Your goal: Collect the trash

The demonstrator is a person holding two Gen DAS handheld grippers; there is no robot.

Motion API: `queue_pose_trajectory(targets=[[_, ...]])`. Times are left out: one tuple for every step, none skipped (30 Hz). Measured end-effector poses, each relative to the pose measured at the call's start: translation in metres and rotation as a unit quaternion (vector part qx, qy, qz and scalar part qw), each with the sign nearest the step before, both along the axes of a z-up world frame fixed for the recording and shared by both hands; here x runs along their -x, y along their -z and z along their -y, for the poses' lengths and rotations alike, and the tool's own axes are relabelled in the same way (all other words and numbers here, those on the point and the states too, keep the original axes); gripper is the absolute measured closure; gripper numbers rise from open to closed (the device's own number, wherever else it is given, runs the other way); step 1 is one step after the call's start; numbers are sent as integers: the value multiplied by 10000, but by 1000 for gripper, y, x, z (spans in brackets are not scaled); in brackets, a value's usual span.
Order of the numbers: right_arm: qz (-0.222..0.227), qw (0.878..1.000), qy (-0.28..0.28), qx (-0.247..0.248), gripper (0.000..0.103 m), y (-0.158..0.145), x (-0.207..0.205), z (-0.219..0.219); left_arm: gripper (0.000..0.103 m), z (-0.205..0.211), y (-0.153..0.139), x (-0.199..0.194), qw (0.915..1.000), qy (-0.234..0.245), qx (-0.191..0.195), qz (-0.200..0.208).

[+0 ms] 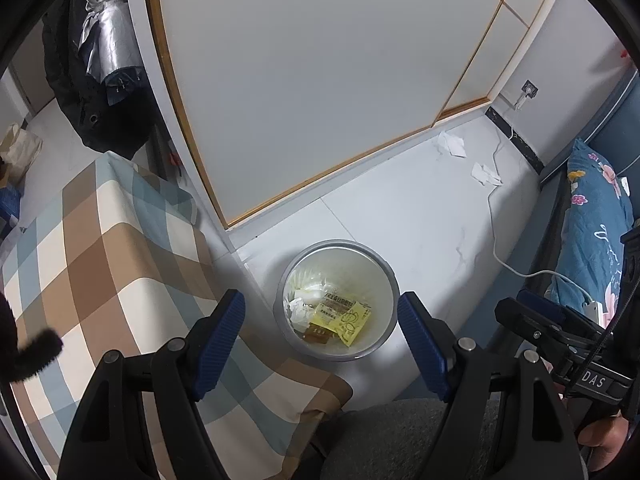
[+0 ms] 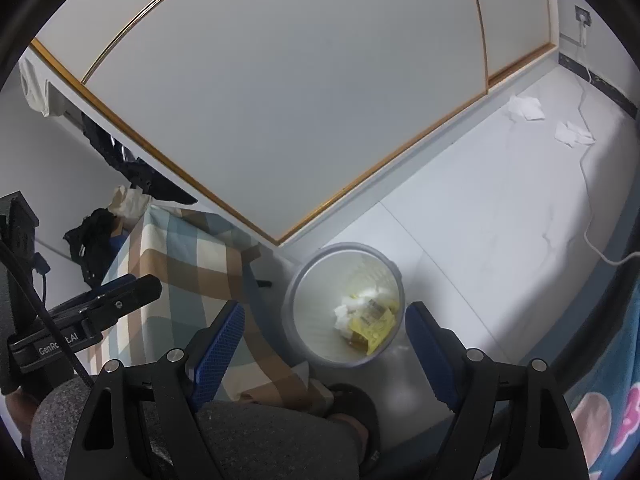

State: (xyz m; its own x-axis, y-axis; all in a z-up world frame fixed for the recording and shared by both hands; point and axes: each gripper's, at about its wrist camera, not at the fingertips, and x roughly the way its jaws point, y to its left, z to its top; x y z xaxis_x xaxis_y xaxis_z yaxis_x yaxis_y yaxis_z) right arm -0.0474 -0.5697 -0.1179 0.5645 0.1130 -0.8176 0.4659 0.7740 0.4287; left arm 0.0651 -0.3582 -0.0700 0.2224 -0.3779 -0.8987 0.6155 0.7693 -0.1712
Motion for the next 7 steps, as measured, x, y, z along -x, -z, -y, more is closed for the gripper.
queue_pose_trajectory(targets=[[0,10000,-1,7,20,0,0,0,27,-1,0,0,10000,-12,36,-6],[-5,10000,-8,20,20,-2,0,0,27,-2,-1,-1,10000,-21,83,-16],[-6,10000,-14,42,20,-4,0,-1,27,-3,-1,-1,9999,-37,113,-17],[5,10000,-14,68,20,-7,0,-1,27,-4,-1,-1,9999,-52,154,-21],[20,10000,-16,89,20,-9,0,-2,27,-5,-2,-1,9997,-55,217,-50],[41,9999,-18,126,20,-13,0,-3,27,-6,-4,-2,9995,-82,282,-74],[55,9999,-16,154,20,-16,1,-3,27,-7,-4,-1,9995,-117,285,-55]])
